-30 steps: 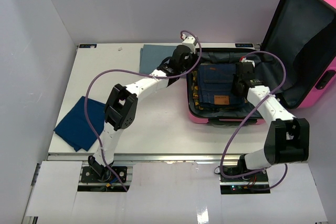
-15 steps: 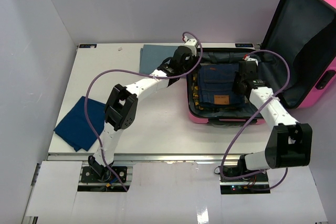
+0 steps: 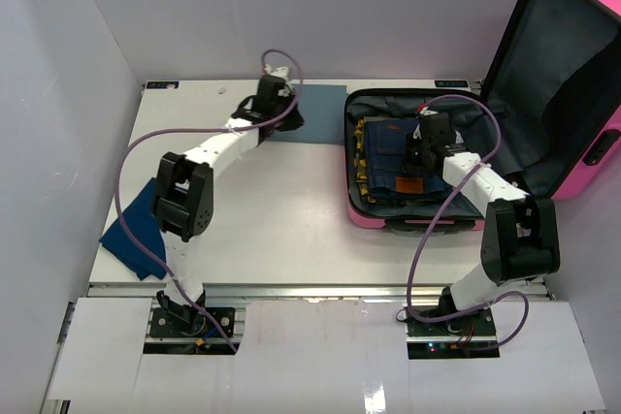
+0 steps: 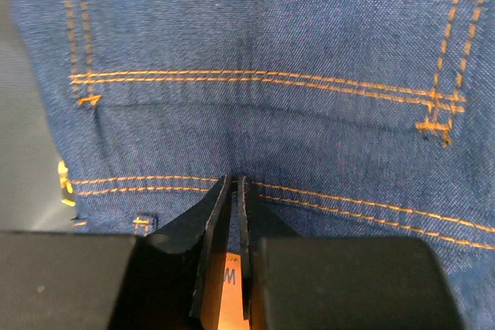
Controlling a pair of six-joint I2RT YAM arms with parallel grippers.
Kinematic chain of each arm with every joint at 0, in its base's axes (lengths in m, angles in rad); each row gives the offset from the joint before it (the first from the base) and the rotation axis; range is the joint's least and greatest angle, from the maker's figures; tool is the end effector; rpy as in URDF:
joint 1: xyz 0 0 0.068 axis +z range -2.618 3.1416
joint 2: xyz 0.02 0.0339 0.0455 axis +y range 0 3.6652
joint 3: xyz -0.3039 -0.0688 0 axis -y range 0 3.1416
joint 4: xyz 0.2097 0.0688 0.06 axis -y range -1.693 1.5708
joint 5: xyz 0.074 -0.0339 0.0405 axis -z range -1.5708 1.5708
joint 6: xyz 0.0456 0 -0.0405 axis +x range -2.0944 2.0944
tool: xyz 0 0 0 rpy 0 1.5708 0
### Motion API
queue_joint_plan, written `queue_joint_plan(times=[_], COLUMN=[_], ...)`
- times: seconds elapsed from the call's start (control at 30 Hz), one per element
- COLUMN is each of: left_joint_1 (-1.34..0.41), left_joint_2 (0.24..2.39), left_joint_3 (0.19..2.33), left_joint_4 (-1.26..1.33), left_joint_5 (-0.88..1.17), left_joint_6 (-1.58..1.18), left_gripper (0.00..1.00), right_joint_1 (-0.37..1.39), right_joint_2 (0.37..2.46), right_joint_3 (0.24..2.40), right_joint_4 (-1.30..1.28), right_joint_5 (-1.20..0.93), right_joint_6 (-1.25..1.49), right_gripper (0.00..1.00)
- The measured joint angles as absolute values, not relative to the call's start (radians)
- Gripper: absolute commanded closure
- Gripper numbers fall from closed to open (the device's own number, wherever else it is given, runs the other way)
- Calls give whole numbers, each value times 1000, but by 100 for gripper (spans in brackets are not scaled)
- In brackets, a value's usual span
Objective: Pack the luggage
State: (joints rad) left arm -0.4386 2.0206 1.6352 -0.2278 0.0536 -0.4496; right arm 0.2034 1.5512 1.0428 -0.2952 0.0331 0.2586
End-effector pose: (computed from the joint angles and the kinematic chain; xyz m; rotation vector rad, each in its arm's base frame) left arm 0.4215 -0.2004 0.2951 0.0188 2.2387 -0.5534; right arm 0.3034 0.0610 0.2816 0.0816 2.3800 0.1817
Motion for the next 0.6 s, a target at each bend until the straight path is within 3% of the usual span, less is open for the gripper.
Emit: queue_joint_plan(times=[0.13, 0.37, 0.5, 0.6], left_joint_1=[-324, -274, -219, -188], left_joint_2=[1954, 1831, 1760, 1767], left_joint_3=[1494, 1280, 1231, 1247], left_joint_4=[-198, -196, -159, -106], left_joint_5=[33, -3, -3, 29], left_joint_6=[-498, -584, -612, -596], left_gripper=[100, 100, 98, 61], right_joint_1=[203, 203, 203, 203], right_joint_2=[1547, 1454, 1517, 1603], right_joint_3=[1045, 1058, 1095, 1099], right_joint_4=[-298, -300, -279, -274], right_joint_5=[36, 34, 35, 50], right_joint_6=[259, 244, 231, 233], right_gripper=[87, 89, 89, 85])
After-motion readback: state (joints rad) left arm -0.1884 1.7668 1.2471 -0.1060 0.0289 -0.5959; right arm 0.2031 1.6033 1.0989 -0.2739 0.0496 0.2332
